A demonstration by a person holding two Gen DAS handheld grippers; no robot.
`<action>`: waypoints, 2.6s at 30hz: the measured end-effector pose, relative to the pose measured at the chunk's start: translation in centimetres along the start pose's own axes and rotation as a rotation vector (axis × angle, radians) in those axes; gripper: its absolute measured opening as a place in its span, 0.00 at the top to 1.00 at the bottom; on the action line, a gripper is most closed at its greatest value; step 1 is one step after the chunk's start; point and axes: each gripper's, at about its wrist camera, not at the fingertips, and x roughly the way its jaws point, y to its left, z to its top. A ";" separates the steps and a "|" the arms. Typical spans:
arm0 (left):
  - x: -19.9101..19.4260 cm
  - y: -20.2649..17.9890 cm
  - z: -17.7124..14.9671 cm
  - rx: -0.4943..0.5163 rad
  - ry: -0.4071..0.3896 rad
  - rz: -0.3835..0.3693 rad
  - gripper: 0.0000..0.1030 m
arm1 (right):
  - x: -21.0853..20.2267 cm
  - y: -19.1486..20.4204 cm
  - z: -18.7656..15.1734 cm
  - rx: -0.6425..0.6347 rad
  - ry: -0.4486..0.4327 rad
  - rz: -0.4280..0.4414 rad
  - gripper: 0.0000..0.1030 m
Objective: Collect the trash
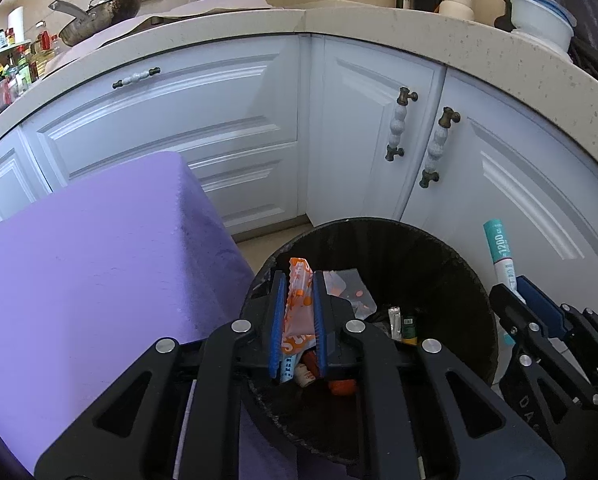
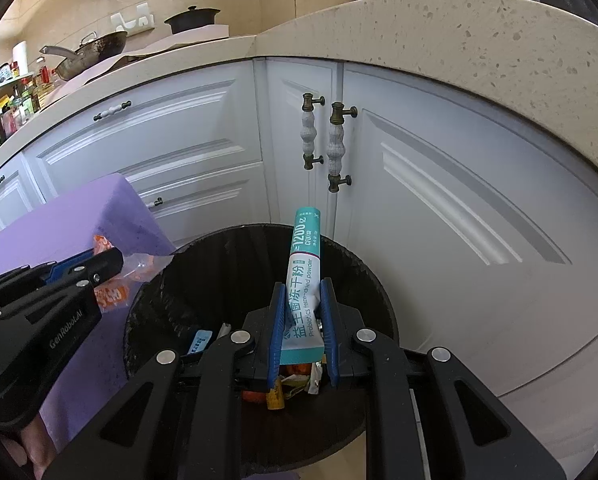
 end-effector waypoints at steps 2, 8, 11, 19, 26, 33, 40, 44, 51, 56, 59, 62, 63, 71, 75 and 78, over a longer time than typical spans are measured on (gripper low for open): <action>0.0 -0.1 0.0 -0.005 -0.005 0.010 0.81 | -0.1 0.0 0.0 -0.002 -0.005 -0.003 0.82; 0.7 -0.1 0.1 -0.029 0.015 0.010 0.70 | 0.3 -0.3 0.4 0.005 -0.007 -0.012 0.82; 0.6 -0.1 0.3 -0.032 0.009 0.018 0.64 | 0.4 -0.4 0.5 0.010 -0.009 -0.009 0.82; 0.4 0.0 0.3 -0.029 0.009 0.007 0.49 | 0.4 -0.6 1.1 0.015 -0.023 -0.014 0.63; 0.0 0.1 0.4 -0.025 -0.003 0.007 0.37 | 0.0 -0.7 1.5 0.018 -0.034 -0.020 0.61; -0.4 0.3 0.6 -0.033 -0.019 0.002 0.26 | -0.1 -1.0 1.5 0.023 -0.039 -0.038 0.56; -0.4 0.0 0.5 -0.021 -0.022 -0.007 0.23 | -0.4 -1.6 1.4 0.038 -0.045 -0.055 0.48; -0.6 -0.1 0.6 -0.018 -0.028 -0.008 0.22 | -0.5 -2.0 1.3 0.047 -0.044 -0.058 0.48; -1.2 -0.2 0.5 -0.009 -0.047 0.006 0.21 | -0.7 -1.9 1.3 0.044 -0.047 -0.065 0.46; -2.0 0.2 0.4 -0.010 -0.061 0.016 0.21 | -1.1 -1.9 1.1 0.046 -0.045 -0.078 0.45; -2.9 0.7 0.3 -0.010 -0.070 0.021 0.21 | -1.6 -1.8 1.0 0.045 -0.049 -0.089 0.43; -4.1 1.2 0.1 -0.004 -0.080 0.029 0.20 | -2.4 -1.7 0.9 0.044 -0.057 -0.096 0.41; -4.4 1.4 0.0 -0.001 -0.084 0.031 0.20 | -2.7 -1.7 0.9 0.043 -0.059 -0.099 0.40; -8.3 3.0 -0.9 0.003 -0.137 0.056 0.14 | -5.9 -1.3 0.4 0.041 -0.092 -0.110 0.35; -10.2 3.8 -2.0 0.009 -0.153 0.071 0.13 | -7.5 -0.7 -0.1 0.029 -0.101 -0.111 0.34; -11.7 4.5 -2.8 0.012 -0.165 0.082 0.12 | -8.9 -0.2 -0.5 0.024 -0.115 -0.109 0.33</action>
